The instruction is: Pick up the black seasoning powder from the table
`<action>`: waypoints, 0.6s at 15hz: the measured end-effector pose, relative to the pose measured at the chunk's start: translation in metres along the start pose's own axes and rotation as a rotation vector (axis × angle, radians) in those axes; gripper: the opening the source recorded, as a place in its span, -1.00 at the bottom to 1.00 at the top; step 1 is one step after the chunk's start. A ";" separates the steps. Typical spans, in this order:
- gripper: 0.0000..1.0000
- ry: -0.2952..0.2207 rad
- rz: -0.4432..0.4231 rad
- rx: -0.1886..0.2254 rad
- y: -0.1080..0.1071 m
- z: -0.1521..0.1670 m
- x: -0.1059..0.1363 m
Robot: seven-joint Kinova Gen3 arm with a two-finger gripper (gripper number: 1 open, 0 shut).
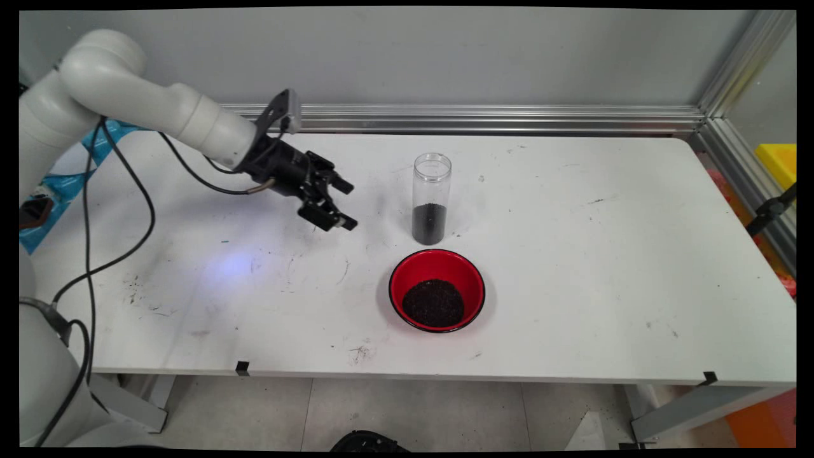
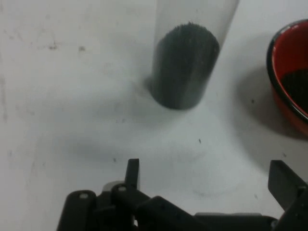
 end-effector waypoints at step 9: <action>1.00 0.079 0.083 0.008 0.001 0.052 0.005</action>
